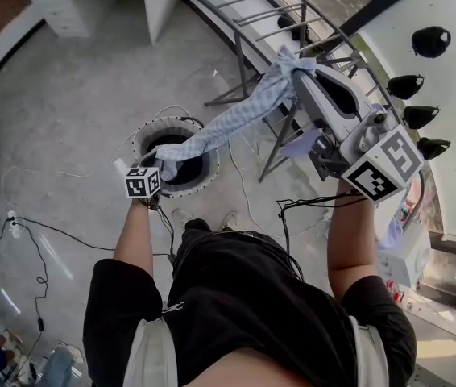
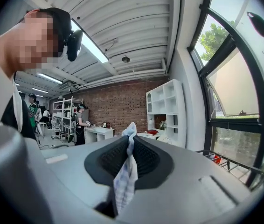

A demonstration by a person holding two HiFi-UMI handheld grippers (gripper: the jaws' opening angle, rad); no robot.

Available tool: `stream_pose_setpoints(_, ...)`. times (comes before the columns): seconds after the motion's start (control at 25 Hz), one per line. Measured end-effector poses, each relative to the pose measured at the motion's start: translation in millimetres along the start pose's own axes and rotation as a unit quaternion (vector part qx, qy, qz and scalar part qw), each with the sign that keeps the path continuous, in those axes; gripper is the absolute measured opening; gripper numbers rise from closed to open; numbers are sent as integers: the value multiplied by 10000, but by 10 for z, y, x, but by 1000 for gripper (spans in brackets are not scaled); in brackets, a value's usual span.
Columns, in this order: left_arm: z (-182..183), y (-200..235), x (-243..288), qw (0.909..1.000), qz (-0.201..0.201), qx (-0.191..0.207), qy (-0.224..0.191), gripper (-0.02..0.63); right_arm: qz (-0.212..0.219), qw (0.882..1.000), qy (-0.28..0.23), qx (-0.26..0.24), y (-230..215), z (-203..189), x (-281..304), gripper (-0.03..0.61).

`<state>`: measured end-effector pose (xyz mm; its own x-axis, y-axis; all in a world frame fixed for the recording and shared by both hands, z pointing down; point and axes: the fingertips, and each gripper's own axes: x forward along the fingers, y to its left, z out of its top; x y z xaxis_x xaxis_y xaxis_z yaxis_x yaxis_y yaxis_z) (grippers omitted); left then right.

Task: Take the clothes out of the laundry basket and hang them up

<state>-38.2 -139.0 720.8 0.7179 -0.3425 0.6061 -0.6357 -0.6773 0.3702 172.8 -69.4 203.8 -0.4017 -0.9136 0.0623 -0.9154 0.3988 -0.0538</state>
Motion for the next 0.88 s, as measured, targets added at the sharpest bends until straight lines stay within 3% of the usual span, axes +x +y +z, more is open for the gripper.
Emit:
stream_pose_setpoints(0.16, 578, -36, -480, 9973, 125, 352, -628, 17, -50, 10000, -36, 45, -96, -118, -36, 44)
stream_pose_setpoints(0.32, 1200, -248, -939, 9868, 245, 1191, -1067, 17, -74, 9999, -79, 135, -194, -208, -87, 44)
stream_pose_setpoints(0.44, 1600, -567, -1235, 9711, 323, 2040, -1199, 17, -91, 9998, -89, 177, -241, -265, -172, 44)
stream_pose_setpoints(0.64, 2194, -1192, -1647, 9409, 309, 3051, -1435, 17, -229, 9997, -43, 101, -305, -352, -365, 44)
stream_pose_setpoints(0.88, 2822, -1971, -1926, 9032, 172, 3853, -1883, 18, -495, 9987, 2, -149, -435, -389, -689, 44)
